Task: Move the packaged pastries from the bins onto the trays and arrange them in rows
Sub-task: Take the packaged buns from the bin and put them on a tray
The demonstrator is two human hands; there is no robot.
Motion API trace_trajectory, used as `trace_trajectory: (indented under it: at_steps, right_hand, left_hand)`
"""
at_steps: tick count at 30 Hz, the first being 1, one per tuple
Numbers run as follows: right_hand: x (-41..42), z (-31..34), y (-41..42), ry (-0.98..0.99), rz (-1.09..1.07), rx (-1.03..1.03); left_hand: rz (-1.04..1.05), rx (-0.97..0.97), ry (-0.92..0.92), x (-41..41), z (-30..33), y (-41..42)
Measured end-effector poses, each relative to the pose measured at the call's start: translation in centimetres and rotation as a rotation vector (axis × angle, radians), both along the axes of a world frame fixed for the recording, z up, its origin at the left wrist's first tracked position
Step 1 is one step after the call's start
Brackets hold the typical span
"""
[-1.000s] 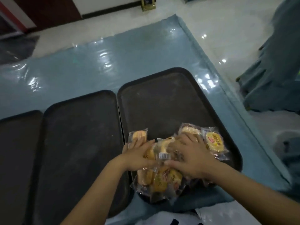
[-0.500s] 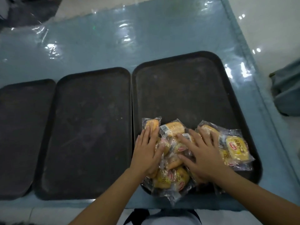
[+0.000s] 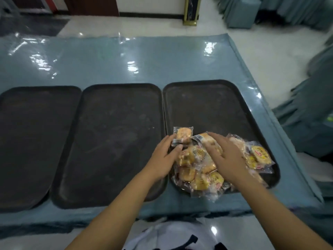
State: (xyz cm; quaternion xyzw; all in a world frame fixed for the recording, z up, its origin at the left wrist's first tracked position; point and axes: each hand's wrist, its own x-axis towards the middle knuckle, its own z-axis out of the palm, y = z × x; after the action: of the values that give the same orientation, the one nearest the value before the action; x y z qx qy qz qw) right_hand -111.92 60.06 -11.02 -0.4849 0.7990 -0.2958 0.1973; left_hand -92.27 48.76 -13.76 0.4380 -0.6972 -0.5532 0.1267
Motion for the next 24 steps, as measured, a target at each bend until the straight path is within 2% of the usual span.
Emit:
trace_trajectory:
  at_steps: [3,5,14,19,24]
  right_hand:
    - [8.4,2.6,0.3,-0.169,-0.002,-0.094]
    - [14.2,3.5,0.2,-0.234,0.082,-0.113]
    - [35.2,6.8,-4.7,-0.317,0.529,-0.093]
    - [44.5,8.5,-9.1,-0.300,0.758,-0.119]
    - [53.3,7.9,-14.6,-0.326,0.885,-0.151]
  left_hand:
    - [0.107,0.005,0.104,7.9,2.3,1.7]
    - [0.197,-0.014,0.119,13.9,3.0,2.7]
    - [0.642,-0.139,0.092,38.2,7.2,5.2]
    - [0.811,-0.182,0.058,47.9,8.9,6.1]
    - [0.937,-0.223,-0.004,56.2,10.5,4.9]
